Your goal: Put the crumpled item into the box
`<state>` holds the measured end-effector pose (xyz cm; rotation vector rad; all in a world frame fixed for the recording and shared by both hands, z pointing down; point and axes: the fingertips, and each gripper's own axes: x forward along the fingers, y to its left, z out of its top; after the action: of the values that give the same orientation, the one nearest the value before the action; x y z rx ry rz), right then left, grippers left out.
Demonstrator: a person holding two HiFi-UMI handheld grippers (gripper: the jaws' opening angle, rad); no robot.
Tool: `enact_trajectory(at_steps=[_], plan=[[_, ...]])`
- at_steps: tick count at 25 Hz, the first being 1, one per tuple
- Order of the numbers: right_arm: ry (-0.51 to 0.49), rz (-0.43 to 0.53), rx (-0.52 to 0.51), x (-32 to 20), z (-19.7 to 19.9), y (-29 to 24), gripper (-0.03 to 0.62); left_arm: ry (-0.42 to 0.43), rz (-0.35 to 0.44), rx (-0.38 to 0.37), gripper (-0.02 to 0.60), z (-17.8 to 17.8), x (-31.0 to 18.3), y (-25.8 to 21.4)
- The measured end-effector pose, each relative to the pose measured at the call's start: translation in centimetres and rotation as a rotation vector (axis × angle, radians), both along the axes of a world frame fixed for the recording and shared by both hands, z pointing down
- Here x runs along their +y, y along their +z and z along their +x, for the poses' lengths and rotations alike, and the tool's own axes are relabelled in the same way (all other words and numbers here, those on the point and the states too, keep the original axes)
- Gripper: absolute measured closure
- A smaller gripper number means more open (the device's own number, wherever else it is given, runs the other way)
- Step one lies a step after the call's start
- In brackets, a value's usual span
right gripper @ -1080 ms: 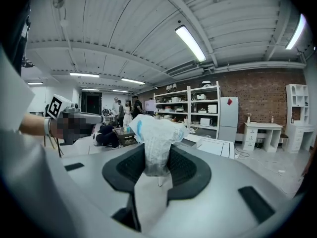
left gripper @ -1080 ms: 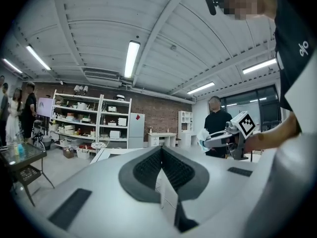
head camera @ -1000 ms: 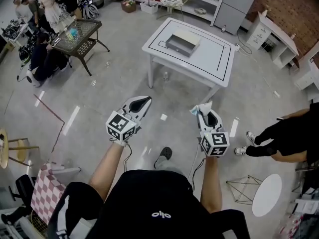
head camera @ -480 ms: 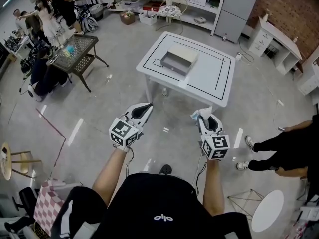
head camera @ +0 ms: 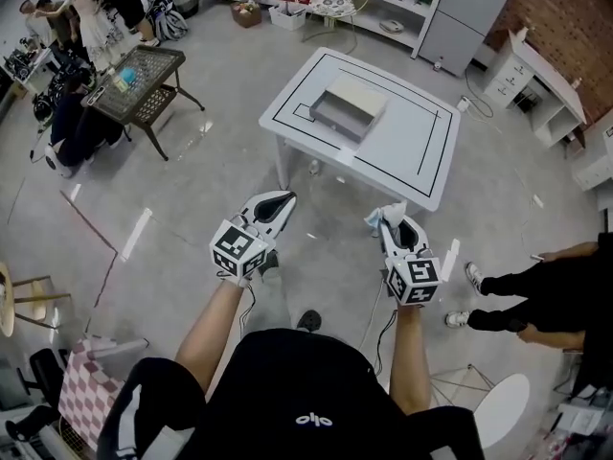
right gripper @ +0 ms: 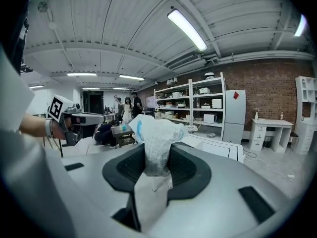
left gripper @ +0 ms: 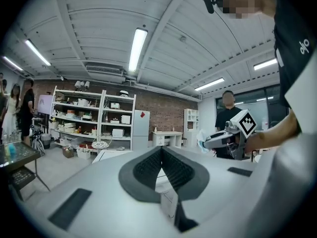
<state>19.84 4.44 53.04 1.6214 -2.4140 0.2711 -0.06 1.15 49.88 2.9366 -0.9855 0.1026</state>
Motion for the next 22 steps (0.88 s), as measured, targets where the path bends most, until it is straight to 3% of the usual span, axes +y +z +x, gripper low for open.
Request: enact_trajectory(at_steps=[22], plan=[[0.149, -0.022, 0.006, -23.2, -4.8, -1.6, 0.461, 0.203, -0.012, 0.002, 0.581, -2.3, -25.7, -1.8]])
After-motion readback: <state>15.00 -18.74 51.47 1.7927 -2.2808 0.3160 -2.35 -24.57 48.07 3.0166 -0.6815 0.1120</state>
